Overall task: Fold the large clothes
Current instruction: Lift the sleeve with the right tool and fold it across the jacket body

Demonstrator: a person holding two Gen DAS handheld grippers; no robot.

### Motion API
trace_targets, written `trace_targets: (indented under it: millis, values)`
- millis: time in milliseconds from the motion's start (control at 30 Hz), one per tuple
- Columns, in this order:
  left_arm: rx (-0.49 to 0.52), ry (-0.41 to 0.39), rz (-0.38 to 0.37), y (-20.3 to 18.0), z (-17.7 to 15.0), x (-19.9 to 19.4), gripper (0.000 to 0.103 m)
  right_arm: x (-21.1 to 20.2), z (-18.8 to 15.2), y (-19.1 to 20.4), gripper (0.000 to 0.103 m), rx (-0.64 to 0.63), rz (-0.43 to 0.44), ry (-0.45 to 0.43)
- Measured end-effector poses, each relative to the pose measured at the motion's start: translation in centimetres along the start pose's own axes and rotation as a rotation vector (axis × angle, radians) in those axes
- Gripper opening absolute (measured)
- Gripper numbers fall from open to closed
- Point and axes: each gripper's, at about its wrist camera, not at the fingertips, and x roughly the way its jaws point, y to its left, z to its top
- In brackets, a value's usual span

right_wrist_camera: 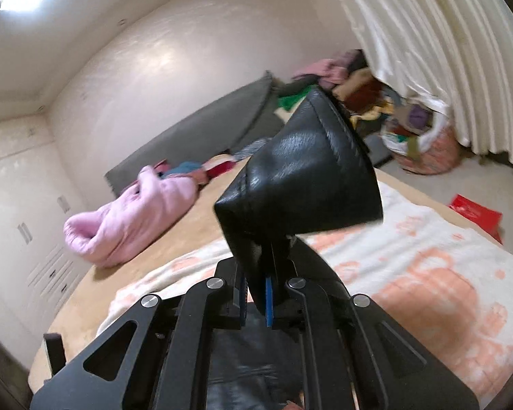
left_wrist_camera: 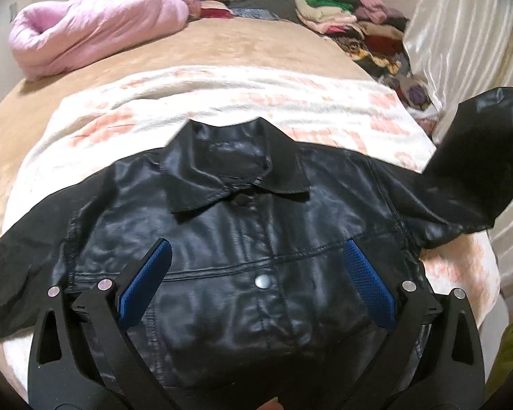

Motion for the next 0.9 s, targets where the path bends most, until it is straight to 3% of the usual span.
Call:
trace_targets:
  millis: [300, 467, 733, 900]
  values:
    - [-0.095, -0.032, -0.067, 4.4, 0.9, -2.6, 0.094, 1.9, -0.5, 7.8, 0.006, -0.093, 0.114, 0.026]
    - [-0.178, -0.039, -0.153, 7.1, 1.4, -4.1, 0.094, 2.1, -1.3, 11.5, 0.006, -0.119, 0.212, 0.038]
    - [-0.303, -0.093, -0.342, 10.8, 1.8, -6.8, 0.094, 3.4, -5.3, 18.0, 0.007, -0.21, 0.342, 0.12]
    - [-0.328, -0.114, -0.388, 12.8, 1.7, -7.9, 0.094, 4.7, -9.0, 21.0, 0.007, -0.254, 0.368, 0.182]
